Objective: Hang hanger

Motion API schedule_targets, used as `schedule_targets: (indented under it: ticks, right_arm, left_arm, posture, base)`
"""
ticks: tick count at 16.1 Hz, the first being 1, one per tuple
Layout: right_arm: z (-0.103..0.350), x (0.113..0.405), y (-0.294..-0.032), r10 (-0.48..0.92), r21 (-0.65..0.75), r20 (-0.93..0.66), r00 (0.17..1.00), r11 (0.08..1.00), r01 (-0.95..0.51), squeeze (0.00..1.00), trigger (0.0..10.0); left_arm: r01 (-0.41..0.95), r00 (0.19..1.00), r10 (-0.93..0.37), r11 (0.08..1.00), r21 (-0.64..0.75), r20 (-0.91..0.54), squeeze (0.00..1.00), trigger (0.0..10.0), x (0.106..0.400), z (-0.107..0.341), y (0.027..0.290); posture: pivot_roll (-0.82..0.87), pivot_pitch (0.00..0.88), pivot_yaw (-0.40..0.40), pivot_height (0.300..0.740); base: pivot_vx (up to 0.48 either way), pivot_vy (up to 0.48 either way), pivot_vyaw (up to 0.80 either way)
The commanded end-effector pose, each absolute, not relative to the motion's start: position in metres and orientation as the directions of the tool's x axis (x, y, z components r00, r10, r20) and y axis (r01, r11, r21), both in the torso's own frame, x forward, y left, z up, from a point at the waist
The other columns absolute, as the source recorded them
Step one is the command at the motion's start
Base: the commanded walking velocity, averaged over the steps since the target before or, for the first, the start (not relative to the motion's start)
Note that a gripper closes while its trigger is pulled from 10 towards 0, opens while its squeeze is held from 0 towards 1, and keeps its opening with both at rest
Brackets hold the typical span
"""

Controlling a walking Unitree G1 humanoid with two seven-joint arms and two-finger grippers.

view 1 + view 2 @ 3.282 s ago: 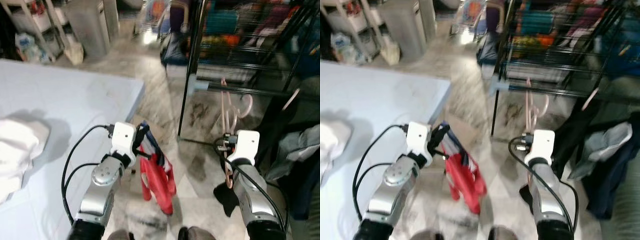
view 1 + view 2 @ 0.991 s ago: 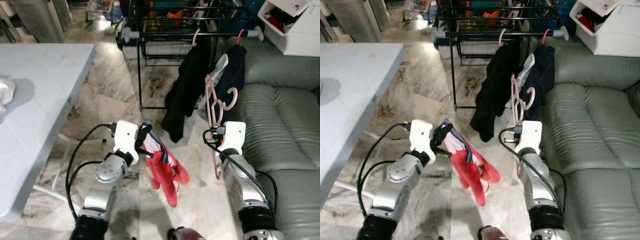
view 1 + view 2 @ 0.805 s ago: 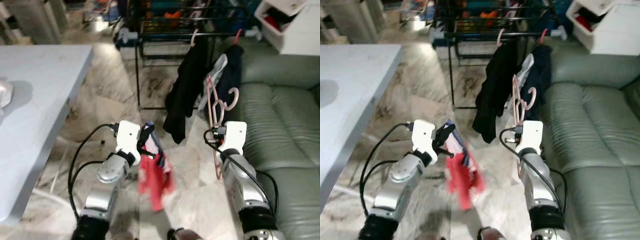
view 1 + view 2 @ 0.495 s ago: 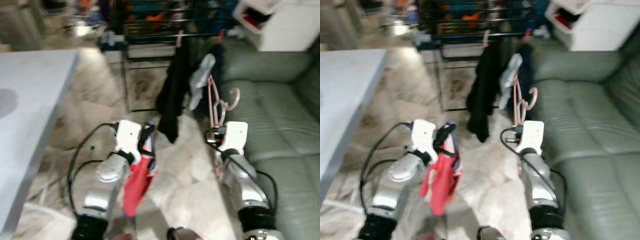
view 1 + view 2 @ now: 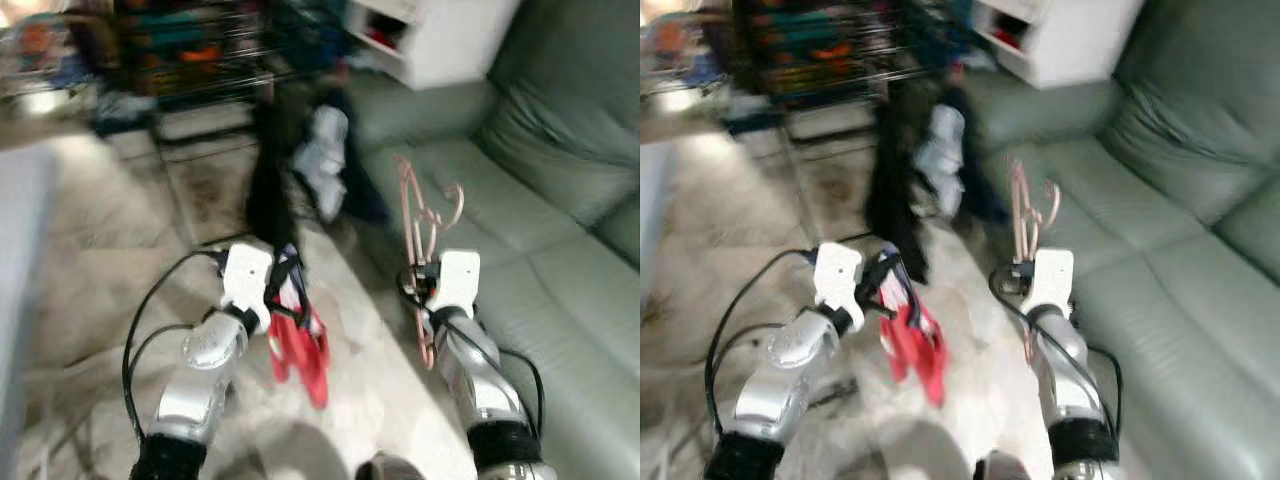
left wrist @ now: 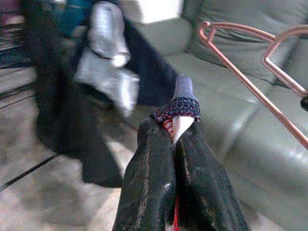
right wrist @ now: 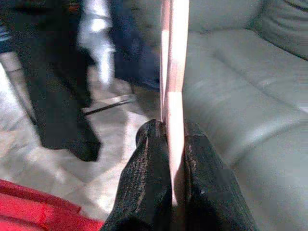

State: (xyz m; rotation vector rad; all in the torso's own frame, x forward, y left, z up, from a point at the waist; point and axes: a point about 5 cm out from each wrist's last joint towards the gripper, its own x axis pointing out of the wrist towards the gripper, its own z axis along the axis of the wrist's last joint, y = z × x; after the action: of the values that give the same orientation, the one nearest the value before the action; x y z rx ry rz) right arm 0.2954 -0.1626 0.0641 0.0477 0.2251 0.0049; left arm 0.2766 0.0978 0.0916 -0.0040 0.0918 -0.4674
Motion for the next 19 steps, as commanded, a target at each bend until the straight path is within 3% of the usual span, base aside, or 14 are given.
schedule_targets:
  ticks: [1, 7, 11, 14, 15, 17, 18, 19]
  right_arm:
    - [0.067, 0.296, -0.170, -0.016, 0.036, -0.209, 0.978, 0.999, 0.024, 0.00, 10.0]
    - [0.067, 0.295, -0.171, -0.021, 0.034, -0.206, 0.978, 0.999, 0.029, 0.00, 10.0]
    - [0.065, 0.293, -0.173, -0.020, 0.020, -0.216, 0.976, 0.999, 0.024, 0.00, 10.0]
    - [0.063, 0.289, -0.172, -0.026, -0.003, -0.215, 0.976, 1.000, 0.026, 0.00, 10.0]
    - [0.063, 0.289, -0.172, -0.026, -0.003, -0.215, 0.976, 1.000, 0.026, 0.00, 10.0]
    - [0.058, 0.284, -0.173, -0.003, -0.067, -0.237, 0.972, 0.998, -0.013, 0.00, 10.0]
    - [0.056, 0.283, -0.175, 0.002, -0.077, -0.249, 0.968, 0.997, -0.022, 0.00, 10.0]
    - [0.053, 0.283, -0.177, 0.007, -0.083, -0.269, 0.963, 0.996, -0.030, 0.00, 10.0]
  left_arm:
    - [0.478, 0.876, -0.478, 0.878, -0.010, -0.058, 0.00, 10.0, 0.278, 0.098, 0.091]
    - [0.494, 0.869, -0.492, 0.870, 0.010, -0.056, 0.00, 10.0, 0.278, 0.099, 0.088]
    - [0.500, 0.866, -0.499, 0.861, 0.087, -0.041, 0.00, 10.0, 0.288, 0.100, 0.091]
    - [0.473, 0.872, -0.489, 0.843, 0.255, -0.002, 0.00, 10.0, 0.305, 0.112, 0.104]
    - [0.473, 0.872, -0.489, 0.843, 0.255, -0.002, 0.00, 10.0, 0.305, 0.112, 0.104]
    - [0.598, 0.757, -0.650, 0.643, 0.478, -0.073, 0.00, 10.0, 0.315, 0.120, 0.102]
    - [0.683, 0.680, -0.701, 0.502, 0.530, -0.212, 0.00, 10.0, 0.318, 0.112, 0.103]
    - [0.723, 0.651, -0.697, 0.446, 0.528, -0.302, 0.00, 10.0, 0.322, 0.106, 0.108]
  posture:
    - [-0.06, 0.000, 0.033, 0.740]
    - [-0.06, 0.000, 0.037, 0.740]
    - [-0.06, 0.000, 0.043, 0.740]
    - [-0.07, 0.000, 0.068, 0.740]
    - [-0.07, 0.000, 0.068, 0.740]
    - [-0.07, 0.000, 0.076, 0.740]
    - [-0.07, 0.000, 0.078, 0.740]
    - [-0.07, 0.000, 0.081, 0.740]
  base:
    - [0.000, 0.000, -0.80]
    - [0.000, 0.000, -0.77]
    - [0.000, 0.000, 0.00]
    - [0.000, 0.000, 0.00]
    - [0.000, 0.000, 0.00]
    - [0.000, 0.000, 0.00]
    - [0.000, 0.000, 0.00]
    - [0.000, 0.000, 0.00]
